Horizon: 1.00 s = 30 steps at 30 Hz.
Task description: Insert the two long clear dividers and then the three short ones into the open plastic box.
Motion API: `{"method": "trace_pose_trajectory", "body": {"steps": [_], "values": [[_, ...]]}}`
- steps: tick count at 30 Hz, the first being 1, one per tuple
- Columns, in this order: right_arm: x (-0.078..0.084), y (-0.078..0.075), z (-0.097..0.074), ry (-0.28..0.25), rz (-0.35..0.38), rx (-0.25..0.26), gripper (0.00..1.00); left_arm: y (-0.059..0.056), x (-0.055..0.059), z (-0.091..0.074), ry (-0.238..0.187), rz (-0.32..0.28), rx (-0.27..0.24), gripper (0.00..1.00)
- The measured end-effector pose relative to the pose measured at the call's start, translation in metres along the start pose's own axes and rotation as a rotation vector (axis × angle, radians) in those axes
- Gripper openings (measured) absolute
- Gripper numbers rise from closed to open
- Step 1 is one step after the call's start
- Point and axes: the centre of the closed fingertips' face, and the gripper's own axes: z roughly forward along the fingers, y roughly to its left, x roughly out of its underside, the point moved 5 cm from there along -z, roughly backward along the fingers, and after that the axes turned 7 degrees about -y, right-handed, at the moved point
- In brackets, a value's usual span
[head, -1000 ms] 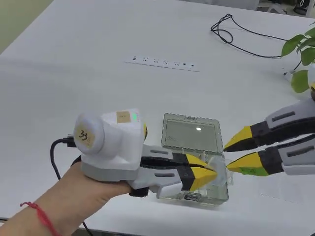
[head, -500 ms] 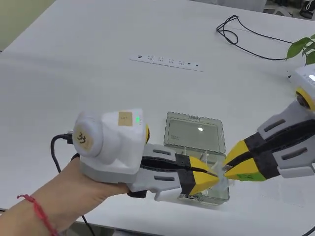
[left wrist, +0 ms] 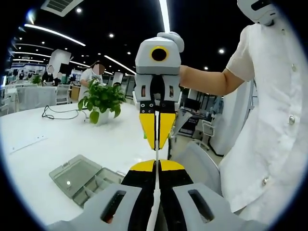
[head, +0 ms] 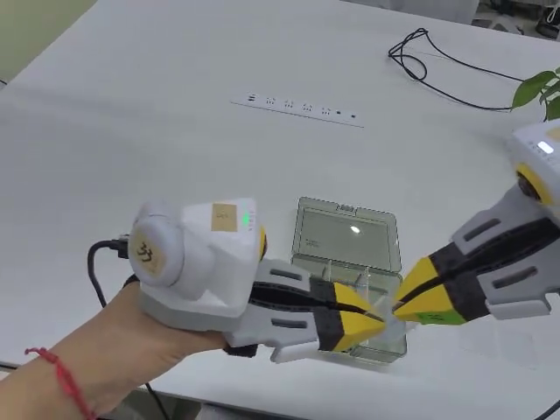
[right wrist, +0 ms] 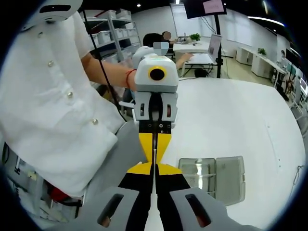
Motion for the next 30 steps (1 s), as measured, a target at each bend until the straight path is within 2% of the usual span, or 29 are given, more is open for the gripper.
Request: {"method": "trace_pose_trajectory", "body": {"steps": [2,7,16,20,30], "values": [[-0.001,0.000,0.001,0.001,-0.003,0.003,0.03,0.000,0.001,-0.001,0.000,0.015,-0.007,0.00],[-0.003,0.001,0.002,0.003,-0.005,0.008,0.02,0.000,0.002,-0.002,0.002,0.004,-0.018,0.00],[-0.006,-0.003,0.001,-0.007,-0.006,0.033,0.02,0.004,0.008,-0.011,0.012,-0.013,-0.061,0.07],[-0.007,-0.008,-0.001,-0.018,0.001,0.058,0.02,0.008,0.014,-0.016,0.039,-0.006,-0.094,0.12],[-0.004,-0.030,0.002,-0.030,0.017,0.154,0.02,0.021,0.028,-0.034,0.049,-0.030,-0.189,0.27]]}}
